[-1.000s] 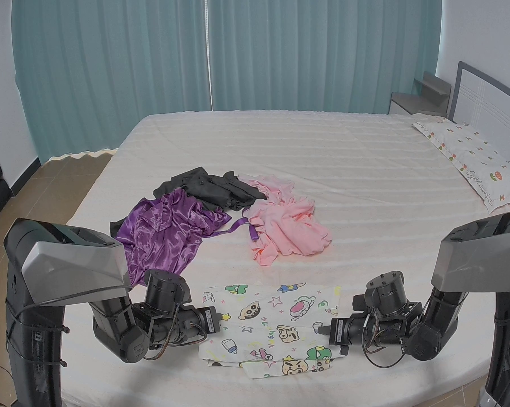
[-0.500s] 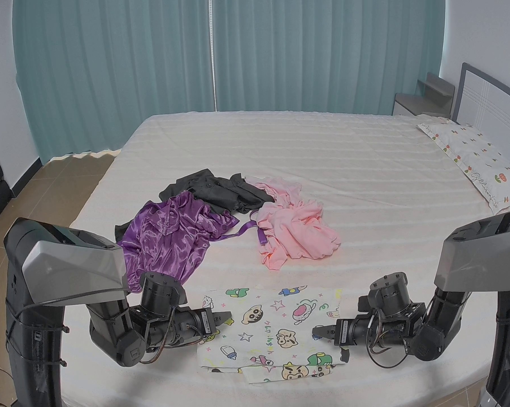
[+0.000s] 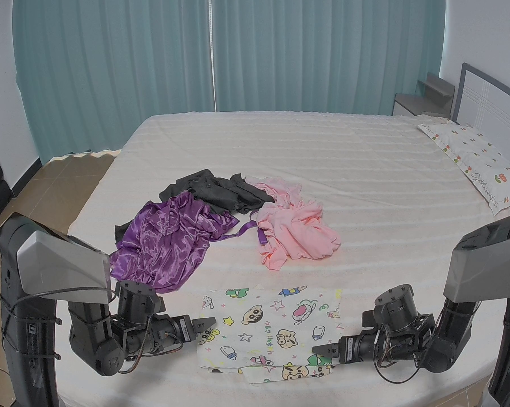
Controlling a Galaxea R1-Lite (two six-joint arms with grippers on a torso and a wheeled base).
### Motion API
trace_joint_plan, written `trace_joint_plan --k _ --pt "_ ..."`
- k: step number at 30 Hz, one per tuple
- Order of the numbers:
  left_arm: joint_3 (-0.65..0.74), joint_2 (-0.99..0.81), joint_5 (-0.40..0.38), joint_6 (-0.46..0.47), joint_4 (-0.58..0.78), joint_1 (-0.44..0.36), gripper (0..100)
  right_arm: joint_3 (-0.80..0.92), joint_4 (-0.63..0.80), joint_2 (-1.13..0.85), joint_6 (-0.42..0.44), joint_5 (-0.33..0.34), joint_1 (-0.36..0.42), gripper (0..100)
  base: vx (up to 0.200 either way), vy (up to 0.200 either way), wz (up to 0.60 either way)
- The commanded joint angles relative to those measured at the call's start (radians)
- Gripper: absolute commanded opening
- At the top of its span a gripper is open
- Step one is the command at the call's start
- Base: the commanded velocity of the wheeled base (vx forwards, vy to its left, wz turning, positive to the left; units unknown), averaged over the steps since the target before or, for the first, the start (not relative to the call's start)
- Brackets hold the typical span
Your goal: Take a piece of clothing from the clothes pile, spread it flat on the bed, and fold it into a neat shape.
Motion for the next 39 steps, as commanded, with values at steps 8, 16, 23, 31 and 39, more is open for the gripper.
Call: trace_joint_plan --k 8,16,23,31,39 --pt "0.089 -0.004 0.002 -0.010 -0.075 0.027 100 0.053 0.005 -0.029 -0.006 -0.014 0.024 0 0.000 0.000 0.00" --pt "0.130 -0.010 0.005 -0.010 -0.127 0.030 100 0.065 0.005 -0.032 -0.009 -0.015 0.020 0 0.000 0.000 0.00" --pt "0.143 -0.073 0.012 -0.010 -0.133 0.053 100 0.082 -0.013 -0.052 -0.009 -0.020 0.015 100 0.000 0.000 0.00" --pt "0.210 -0.334 0.028 -0.014 -0.154 0.142 100 0.219 -0.166 -0.312 -0.001 -0.180 -0.043 100 0.000 0.000 0.00" --pt "0.296 -0.838 0.116 -0.014 -0.144 0.128 100 0.332 -0.163 -0.766 -0.012 -0.319 -0.088 100 0.000 0.000 0.00"
